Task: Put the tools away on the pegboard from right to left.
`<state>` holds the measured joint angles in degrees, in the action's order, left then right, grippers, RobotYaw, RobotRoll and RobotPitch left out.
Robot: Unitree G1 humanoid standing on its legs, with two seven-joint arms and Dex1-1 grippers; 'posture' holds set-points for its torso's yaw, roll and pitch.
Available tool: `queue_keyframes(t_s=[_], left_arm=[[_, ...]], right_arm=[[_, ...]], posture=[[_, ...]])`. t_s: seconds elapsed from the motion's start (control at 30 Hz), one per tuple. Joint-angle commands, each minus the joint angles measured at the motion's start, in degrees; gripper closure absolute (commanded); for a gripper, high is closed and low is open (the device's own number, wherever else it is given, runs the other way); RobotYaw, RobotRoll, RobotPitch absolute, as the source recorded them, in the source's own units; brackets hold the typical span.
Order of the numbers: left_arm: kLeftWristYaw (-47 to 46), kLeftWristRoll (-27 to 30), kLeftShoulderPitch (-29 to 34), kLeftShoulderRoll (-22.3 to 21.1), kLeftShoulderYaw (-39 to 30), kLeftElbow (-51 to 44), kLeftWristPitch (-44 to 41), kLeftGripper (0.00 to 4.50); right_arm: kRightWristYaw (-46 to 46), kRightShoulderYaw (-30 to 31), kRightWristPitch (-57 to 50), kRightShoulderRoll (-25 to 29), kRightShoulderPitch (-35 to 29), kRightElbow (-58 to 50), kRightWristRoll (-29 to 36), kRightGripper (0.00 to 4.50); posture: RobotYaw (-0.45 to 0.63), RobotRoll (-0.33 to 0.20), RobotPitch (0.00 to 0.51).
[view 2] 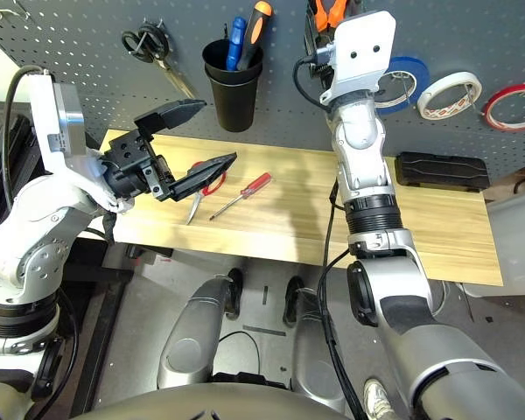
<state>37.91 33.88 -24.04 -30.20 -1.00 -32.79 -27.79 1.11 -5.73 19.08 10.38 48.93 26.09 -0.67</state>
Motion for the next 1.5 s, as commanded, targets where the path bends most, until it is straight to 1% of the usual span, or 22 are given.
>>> queue_keyframes(t_s=[0.03,0.07,0.17,0.37,0.47,0.6,0.73,0.8,0.87,1.03,1.23,1.33,1.43,1.5], left_arm=[[0.13,-0.56,0.20,-0.63,0.87,-0.93,-0.27,0.00],[0.20,-0.65,0.23,-0.67,0.88,-0.85,-0.23,0.00],[0.26,-0.97,0.19,-0.61,1.10,-0.58,-0.10,0.00],[0.45,-1.82,-0.13,-0.63,1.35,0.51,0.30,0.00],[0.35,-3.23,-0.21,-0.91,1.60,1.73,0.38,0.00],[-0.08,-6.24,0.40,-1.08,2.62,3.95,0.70,0.00],[-0.51,-9.27,1.97,-0.67,4.46,6.28,0.25,0.00],[-1.36,-11.38,3.15,0.41,5.91,8.45,0.81,0.00],[-1.58,-14.45,4.98,1.23,8.40,11.18,3.01,0.00],[-4.52,-19.02,7.24,6.43,11.58,18.35,6.06,0.00],[-6.56,-24.36,4.43,12.45,15.46,30.43,8.97,0.00],[-6.44,-26.43,3.02,14.17,16.75,34.80,10.04,0.00],[-6.53,-28.98,0.93,16.11,18.39,42.37,11.25,0.00],[-7.37,-30.30,-1.47,18.15,18.37,49.44,12.63,0.00]], right_arm=[[0.00,-0.68,2.55,0.06,-1.60,0.45,0.66,1.18],[0.40,-0.46,4.20,0.29,-2.23,-0.22,0.53,0.98],[1.10,-0.29,6.10,1.01,-4.59,-2.31,0.34,0.03],[3.23,-0.11,8.14,3.59,-10.04,-8.14,-0.14,0.03],[7.67,1.34,10.03,6.73,-14.71,-12.82,-0.16,0.03],[14.08,2.55,9.39,11.21,-22.19,-17.59,0.84,0.03],[21.23,4.52,3.71,16.02,-29.06,-21.42,1.36,0.03],[23.94,5.24,0.72,17.88,-31.68,-21.95,1.22,0.03],[25.37,5.57,1.00,19.50,-33.68,-21.23,0.13,0.03],[29.56,7.59,-2.16,21.47,-37.71,-19.32,-0.55,0.03],[35.12,11.50,-7.11,23.70,-42.24,-18.84,-2.12,0.03],[36.22,12.45,-9.26,24.29,-42.82,-19.14,-3.19,0.03],[37.19,13.62,-13.10,24.62,-42.74,-19.81,-4.69,0.03],[37.44,14.33,-14.95,24.78,-42.94,-20.63,-5.69,0.03]], posture=[[0.30,0.000,0.285],[0.30,0.000,0.283],[0.30,0.000,0.283],[0.28,0.000,0.281],[0.28,0.000,0.286],[0.28,0.000,0.289],[0.27,0.000,0.292],[0.27,0.000,0.293],[0.27,0.000,0.293],[0.27,0.000,0.295],[0.26,0.000,0.296],[0.26,0.000,0.297],[0.25,0.000,0.298],[0.24,0.000,0.296]])
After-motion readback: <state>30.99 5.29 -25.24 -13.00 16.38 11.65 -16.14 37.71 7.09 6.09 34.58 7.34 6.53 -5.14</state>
